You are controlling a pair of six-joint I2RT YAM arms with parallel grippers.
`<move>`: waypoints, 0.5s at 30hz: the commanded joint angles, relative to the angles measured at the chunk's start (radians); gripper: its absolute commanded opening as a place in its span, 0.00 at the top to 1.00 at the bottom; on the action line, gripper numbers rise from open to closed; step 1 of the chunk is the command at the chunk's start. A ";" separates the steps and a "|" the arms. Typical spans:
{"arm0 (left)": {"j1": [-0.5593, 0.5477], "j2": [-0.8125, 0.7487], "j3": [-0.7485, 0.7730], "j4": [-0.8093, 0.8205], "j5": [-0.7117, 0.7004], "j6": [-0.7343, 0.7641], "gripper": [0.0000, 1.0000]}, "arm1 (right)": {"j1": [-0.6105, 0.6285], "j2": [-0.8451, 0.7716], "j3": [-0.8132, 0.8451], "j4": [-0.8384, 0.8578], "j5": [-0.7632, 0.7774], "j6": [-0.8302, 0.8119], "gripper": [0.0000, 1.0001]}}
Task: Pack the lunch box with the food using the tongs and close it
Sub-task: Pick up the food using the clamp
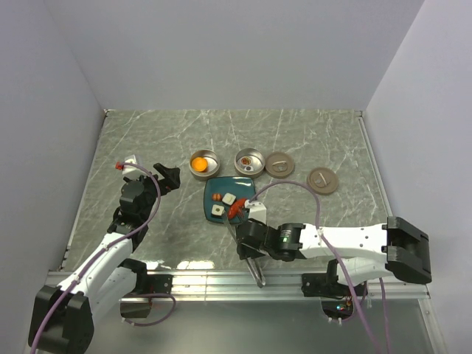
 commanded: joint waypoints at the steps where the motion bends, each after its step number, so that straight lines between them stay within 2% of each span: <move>1: 0.004 -0.015 0.000 0.053 0.027 -0.004 0.01 | 0.021 0.015 0.049 -0.061 0.031 0.075 0.41; 6: 0.004 -0.021 -0.003 0.053 0.029 -0.003 0.01 | 0.030 0.023 0.034 -0.071 0.045 0.107 0.41; 15: 0.004 -0.041 -0.007 0.049 0.023 -0.006 0.01 | 0.023 0.115 0.132 -0.124 0.057 0.058 0.39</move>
